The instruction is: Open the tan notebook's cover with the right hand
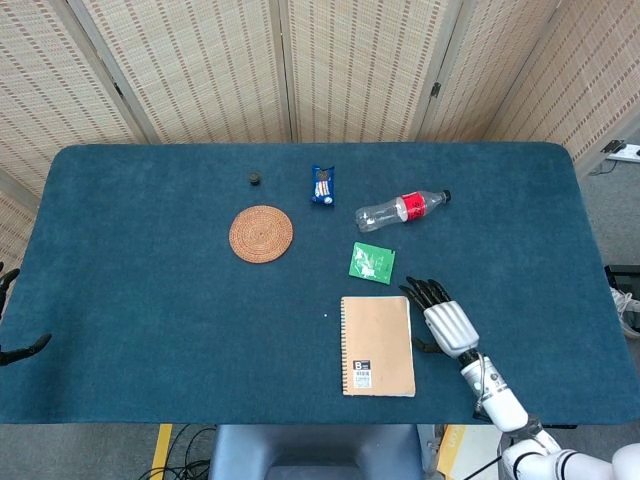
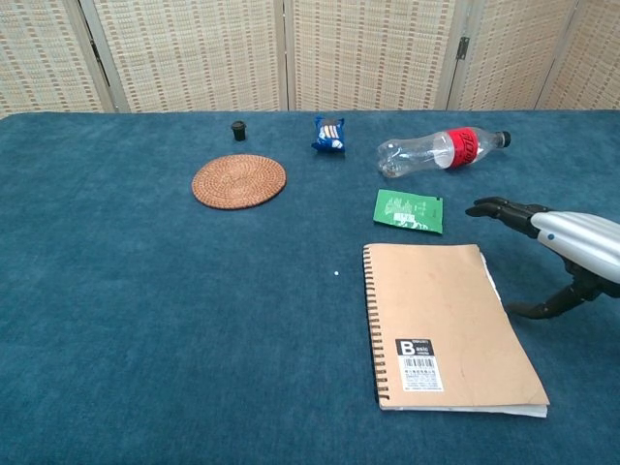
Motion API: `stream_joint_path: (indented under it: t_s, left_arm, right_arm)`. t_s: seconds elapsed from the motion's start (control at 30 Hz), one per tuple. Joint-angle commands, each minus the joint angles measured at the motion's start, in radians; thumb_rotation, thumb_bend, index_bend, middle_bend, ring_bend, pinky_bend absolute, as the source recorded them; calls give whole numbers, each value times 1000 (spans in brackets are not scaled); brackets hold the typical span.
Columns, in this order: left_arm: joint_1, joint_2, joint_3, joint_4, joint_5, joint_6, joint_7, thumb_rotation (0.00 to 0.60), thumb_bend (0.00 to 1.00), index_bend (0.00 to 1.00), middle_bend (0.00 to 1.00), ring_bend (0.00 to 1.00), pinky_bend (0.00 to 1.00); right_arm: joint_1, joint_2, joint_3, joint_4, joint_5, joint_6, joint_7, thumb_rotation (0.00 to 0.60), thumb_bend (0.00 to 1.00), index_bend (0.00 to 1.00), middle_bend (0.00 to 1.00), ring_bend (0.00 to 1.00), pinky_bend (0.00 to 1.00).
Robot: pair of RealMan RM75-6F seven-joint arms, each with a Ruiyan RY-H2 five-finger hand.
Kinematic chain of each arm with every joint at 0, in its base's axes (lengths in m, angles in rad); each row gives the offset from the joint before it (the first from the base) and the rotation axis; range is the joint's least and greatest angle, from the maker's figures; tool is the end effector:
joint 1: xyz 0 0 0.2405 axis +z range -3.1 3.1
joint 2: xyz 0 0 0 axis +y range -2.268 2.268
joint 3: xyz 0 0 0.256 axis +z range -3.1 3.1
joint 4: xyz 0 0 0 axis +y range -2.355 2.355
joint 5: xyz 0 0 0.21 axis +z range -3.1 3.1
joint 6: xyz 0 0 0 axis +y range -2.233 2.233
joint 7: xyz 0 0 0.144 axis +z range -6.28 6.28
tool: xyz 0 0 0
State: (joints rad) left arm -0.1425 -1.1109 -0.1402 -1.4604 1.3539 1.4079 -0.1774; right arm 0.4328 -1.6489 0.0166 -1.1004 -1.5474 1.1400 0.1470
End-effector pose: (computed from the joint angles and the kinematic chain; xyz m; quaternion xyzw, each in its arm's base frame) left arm -0.3437 0.2204 0.1936 -0.5364 -0.4029 -0.4053 0.6211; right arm -0.2716 -0.2740 -0.0257 0.7126 -0.4165 0.3917 0.4065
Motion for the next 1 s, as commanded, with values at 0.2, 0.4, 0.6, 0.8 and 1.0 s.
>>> stream_joint_path:
  t_s: [0.2,0.4,0.6,0.8,1.0]
  left_arm:
    - [0,2,1,1,3,0,-6,600,171,101,20,45,172]
    - [0,2,0,2,3,1,-7,600,171,101,20,45,172]
    - [2,2,-3,1,-4,3,-8,600,171,101,20,45,172]
    - [13,7,-17,-5,-24,19,-20,600,171,102,20,45,172]
    - [26,16,-33,-17,-47,35,-38,600,171,102,20,45,172]
  right_arm:
    - [5,-11,0,6,5,-5,2,600,277,0,0,0,0]
    - [10,-22,3,17,4,1,17,600,278,0,0,0,0]
    - [23,-49,8,45,-4,5,59,600,279,0,0,0,0]
    - [46,-84,19,75,-25,27,104,600,280,0,0,0,0]
    - [83,-114,34,95,-34,18,136,600,281,0,0,0,0]
